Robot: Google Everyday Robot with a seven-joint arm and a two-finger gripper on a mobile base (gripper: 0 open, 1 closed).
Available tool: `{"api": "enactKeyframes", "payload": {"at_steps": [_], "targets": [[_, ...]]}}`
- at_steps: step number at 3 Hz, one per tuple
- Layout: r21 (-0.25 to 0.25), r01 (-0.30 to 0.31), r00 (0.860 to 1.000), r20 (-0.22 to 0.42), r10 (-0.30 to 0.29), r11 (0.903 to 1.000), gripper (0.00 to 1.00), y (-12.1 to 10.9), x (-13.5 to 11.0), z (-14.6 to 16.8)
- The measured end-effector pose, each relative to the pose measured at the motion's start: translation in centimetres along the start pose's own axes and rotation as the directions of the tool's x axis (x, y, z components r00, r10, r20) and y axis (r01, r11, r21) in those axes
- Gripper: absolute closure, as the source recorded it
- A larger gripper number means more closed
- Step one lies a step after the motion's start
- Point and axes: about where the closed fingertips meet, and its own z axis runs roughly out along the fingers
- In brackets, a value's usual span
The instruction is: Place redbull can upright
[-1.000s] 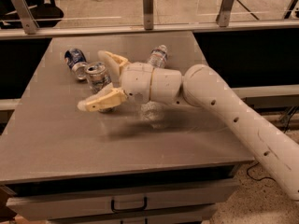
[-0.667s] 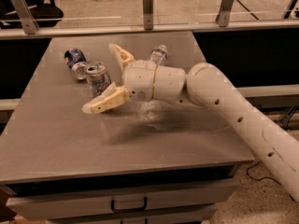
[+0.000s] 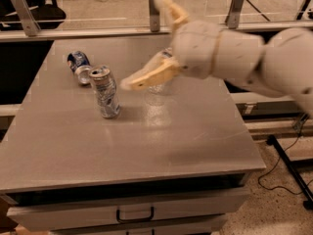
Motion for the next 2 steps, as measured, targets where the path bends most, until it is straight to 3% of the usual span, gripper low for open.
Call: {"api": "enactKeyframes", "payload": {"at_steps": [1, 2], "targets": [[0.113, 0.224, 0.973, -0.076, -0.217, 0.968, 0.0, -2.1, -8.5, -5.2], [0.178, 0.253, 0.964, -0.131, -0.231, 0.951, 0.0, -3.2, -9.0, -8.8]]}}
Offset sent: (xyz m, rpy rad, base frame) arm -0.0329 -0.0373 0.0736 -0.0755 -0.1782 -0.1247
